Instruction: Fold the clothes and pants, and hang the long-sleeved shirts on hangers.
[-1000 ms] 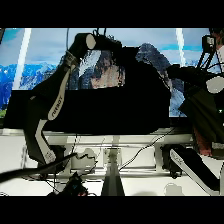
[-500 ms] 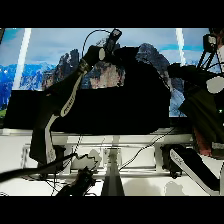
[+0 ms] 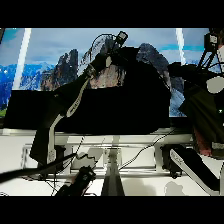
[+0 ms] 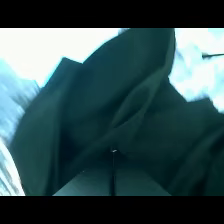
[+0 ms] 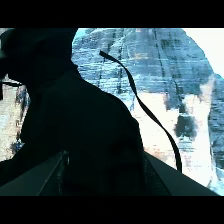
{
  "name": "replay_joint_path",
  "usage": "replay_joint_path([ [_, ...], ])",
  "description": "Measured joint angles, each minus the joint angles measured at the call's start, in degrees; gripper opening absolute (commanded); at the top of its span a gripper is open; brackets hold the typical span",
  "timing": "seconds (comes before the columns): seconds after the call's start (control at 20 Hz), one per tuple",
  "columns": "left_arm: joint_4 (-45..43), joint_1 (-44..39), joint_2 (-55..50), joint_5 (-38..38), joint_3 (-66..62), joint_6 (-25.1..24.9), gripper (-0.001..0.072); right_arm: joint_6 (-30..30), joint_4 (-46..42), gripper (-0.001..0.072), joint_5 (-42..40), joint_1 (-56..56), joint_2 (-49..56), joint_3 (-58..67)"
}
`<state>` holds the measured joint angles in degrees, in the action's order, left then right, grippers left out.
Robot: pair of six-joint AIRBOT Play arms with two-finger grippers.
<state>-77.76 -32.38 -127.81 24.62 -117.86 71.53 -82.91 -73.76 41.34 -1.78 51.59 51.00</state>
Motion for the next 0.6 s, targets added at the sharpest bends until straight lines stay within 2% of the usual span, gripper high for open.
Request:
replay_joint_path([
  [0.3, -0.22, 2.73, 7.50, -1.84, -0.04, 0.00, 0.0011, 0.00, -0.02, 0.0523, -0.02, 0.00, 0.00, 0.00],
  [0.4, -0.24, 4.33, 10.88, 0.85, -0.04, 0.96, 0.0013, 0.00, -0.02, 0.0523, -0.02, 0.00, 0.00, 0.00],
  [0.5, -0.24, 5.77, 13.73, 7.93, -0.04, 3.26, 0.0014, 0.00, -0.02, 0.0522, 0.00, 0.00, 0.00, 0.00],
  [0.55, -0.26, 6.25, 14.62, 12.44, -0.04, 3.89, 0.0077, 0.00, -0.02, 0.0513, -0.02, 0.00, 0.00, 0.00],
  [0.6, -0.35, 6.60, 15.37, 17.00, 0.00, 4.61, 0.0261, 0.00, -0.02, 0.0506, -0.04, 0.00, 0.07, 0.02],
])
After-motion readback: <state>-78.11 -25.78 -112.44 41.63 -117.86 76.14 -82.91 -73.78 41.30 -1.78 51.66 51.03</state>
